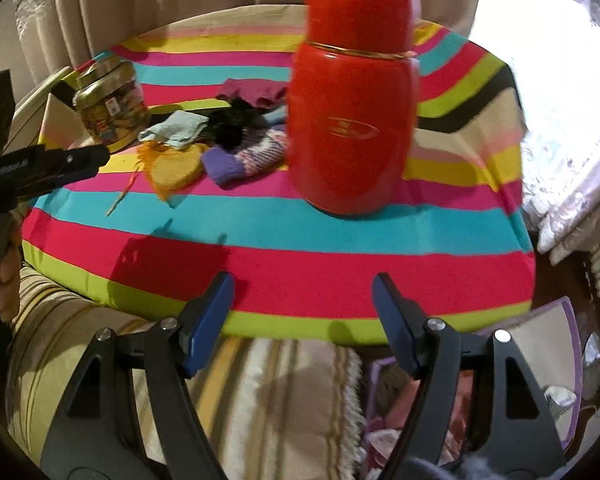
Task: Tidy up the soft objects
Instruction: 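Move both tools back over the bed toward the remaining items, then grasp the light blue towel with the left tool while the right tool grasps the sponge bag, then carry the towel and orange sponge bag over the white box, then open both tools to drop the towel and sponge bag into the box, then move both tools back to the bed and grasp the black glove with the left tool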
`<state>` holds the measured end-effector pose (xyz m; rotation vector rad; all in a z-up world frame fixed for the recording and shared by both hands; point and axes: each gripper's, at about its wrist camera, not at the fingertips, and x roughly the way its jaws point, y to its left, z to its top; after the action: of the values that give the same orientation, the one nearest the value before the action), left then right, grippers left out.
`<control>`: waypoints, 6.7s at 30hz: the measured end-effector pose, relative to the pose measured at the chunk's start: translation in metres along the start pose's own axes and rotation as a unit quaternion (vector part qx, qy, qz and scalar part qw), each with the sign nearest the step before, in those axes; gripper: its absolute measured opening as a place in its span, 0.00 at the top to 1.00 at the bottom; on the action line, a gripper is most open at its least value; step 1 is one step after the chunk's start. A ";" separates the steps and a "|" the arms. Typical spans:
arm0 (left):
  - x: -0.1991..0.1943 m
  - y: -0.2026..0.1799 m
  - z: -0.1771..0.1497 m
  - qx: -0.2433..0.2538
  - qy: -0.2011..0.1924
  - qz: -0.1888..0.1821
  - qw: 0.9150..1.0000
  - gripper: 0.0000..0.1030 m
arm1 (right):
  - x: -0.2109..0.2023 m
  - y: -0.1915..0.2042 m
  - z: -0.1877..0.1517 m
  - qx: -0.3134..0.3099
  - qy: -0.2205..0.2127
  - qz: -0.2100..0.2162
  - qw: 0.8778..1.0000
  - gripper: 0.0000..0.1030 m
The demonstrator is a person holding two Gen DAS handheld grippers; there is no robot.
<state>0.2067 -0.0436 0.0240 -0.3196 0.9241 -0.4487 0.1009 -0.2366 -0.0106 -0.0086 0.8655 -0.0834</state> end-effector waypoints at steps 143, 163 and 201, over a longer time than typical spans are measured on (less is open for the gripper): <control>0.024 -0.268 -0.104 0.202 0.103 -0.193 0.955 0.89 | -0.075 -0.199 -0.065 0.138 -0.023 -0.139 0.980 0.18; 0.029 -0.261 -0.094 0.200 0.094 -0.189 0.957 0.44 | -0.088 -0.203 -0.060 0.136 -0.051 -0.190 0.971 0.10; 0.080 -0.036 0.046 0.028 0.022 -0.001 0.999 0.43 | -0.047 -0.023 -0.006 -0.023 -0.118 -0.012 0.993 0.09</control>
<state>0.2781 -0.1114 0.0107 -0.2601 0.9526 -0.4844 0.0645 -0.2560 0.0224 -0.0699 0.6298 -0.0824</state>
